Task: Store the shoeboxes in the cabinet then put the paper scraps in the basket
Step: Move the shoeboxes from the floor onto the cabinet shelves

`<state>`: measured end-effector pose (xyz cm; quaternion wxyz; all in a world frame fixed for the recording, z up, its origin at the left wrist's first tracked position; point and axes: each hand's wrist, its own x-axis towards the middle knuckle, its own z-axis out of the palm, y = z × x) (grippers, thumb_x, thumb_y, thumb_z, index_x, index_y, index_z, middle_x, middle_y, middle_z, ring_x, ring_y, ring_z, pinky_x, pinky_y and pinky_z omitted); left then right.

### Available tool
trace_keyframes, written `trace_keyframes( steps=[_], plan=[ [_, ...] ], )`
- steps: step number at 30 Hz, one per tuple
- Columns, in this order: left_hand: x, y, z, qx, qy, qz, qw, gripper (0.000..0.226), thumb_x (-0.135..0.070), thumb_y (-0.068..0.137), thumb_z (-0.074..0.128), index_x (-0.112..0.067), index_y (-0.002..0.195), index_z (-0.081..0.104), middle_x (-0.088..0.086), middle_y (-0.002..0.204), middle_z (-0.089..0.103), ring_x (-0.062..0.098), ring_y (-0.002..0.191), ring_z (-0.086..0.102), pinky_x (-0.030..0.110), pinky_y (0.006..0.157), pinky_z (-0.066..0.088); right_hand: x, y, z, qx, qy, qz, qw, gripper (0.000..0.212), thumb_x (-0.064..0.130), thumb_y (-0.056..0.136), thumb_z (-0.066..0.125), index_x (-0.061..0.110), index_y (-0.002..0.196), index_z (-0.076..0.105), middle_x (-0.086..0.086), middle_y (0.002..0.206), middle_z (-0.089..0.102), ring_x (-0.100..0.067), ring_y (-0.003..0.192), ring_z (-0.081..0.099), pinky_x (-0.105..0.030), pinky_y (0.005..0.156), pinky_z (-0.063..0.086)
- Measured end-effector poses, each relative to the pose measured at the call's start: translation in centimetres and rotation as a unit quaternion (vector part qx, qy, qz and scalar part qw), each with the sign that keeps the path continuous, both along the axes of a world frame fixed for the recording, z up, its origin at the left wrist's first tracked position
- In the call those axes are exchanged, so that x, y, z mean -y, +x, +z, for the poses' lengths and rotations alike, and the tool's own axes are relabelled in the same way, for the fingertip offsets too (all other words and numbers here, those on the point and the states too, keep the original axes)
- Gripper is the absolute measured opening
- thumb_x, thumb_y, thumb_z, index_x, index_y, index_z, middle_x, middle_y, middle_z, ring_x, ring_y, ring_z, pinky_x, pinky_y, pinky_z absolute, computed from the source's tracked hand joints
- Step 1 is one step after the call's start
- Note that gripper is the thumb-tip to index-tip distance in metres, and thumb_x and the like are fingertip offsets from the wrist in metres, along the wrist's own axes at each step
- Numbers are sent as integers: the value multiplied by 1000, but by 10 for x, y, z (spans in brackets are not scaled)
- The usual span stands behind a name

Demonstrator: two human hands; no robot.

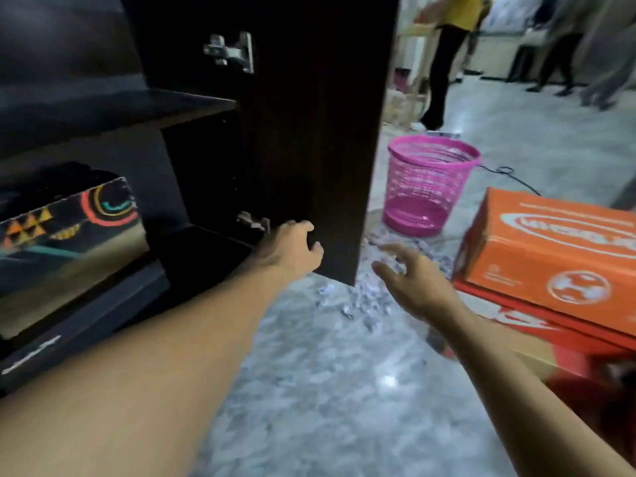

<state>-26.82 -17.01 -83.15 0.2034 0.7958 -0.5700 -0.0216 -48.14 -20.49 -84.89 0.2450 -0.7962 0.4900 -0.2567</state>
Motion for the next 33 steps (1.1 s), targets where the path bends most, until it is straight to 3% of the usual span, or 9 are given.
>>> trace_keyframes(
  steps=[4,8,14,16,19,23,26,30,33],
  plan=[
    [4,-91,2,-3,5,-122,993,39,-41,91,53,-29,128,57,-3,125,59,25,112,59,31,83,48,-32,-114,-16,-12,9,-93,996,39,36,93,62,21,130,61,-5,133,62,-21,122,57,-26,93,41],
    [10,-191,-9,-71,7,-184,980,42,-42,89,57,-30,128,59,1,124,64,28,105,63,36,88,53,-55,-205,-29,-2,-5,-198,980,37,37,93,61,21,126,63,-5,128,65,-23,119,59,-35,98,46],
    [-6,-327,-57,-224,33,-244,943,33,-40,88,59,-27,118,65,0,116,67,24,108,62,33,92,50,-89,-298,-53,-19,10,-330,944,41,39,91,56,21,127,61,-9,126,64,-28,114,61,-35,92,48],
    [-9,-362,-78,-270,65,-252,927,35,-39,89,57,-25,121,63,2,118,68,25,109,62,31,92,49,-101,-327,-62,-44,23,-384,922,40,38,91,56,24,129,60,-9,129,62,-30,114,60,-38,91,48],
    [-14,-406,-106,-313,134,-282,897,44,-40,91,57,-23,133,55,7,123,64,24,109,60,27,86,44,-116,-363,-72,-95,40,-454,885,49,40,89,54,26,136,54,-9,139,53,-31,126,50,-45,102,42],
    [-20,-442,-126,-320,207,-314,869,61,-45,93,53,-21,147,38,12,137,56,29,123,54,35,103,42,-126,-393,-84,-86,76,-496,861,57,46,87,51,27,141,48,-7,146,45,-31,135,41,-51,109,36],
    [-22,-458,-133,-306,221,-327,866,67,-49,93,53,-22,150,33,10,143,50,28,127,50,35,107,40,-132,-409,-93,-99,97,-528,838,56,47,89,49,27,142,45,-9,143,45,-33,134,40,-51,109,35],
    [-33,-470,-140,-340,244,-360,834,56,-40,97,51,-21,147,38,-6,133,52,15,120,51,25,94,39,-141,-424,-107,-64,176,-532,826,58,52,83,51,27,135,44,-10,130,51,-34,118,51,-48,98,44],
    [-39,-476,-144,-398,226,-342,821,35,-27,97,52,-21,131,53,-3,122,63,14,102,59,23,76,44,-146,-428,-112,-22,169,-523,835,59,55,79,53,25,130,46,-7,120,56,-29,100,59,-40,83,50]
  ],
)
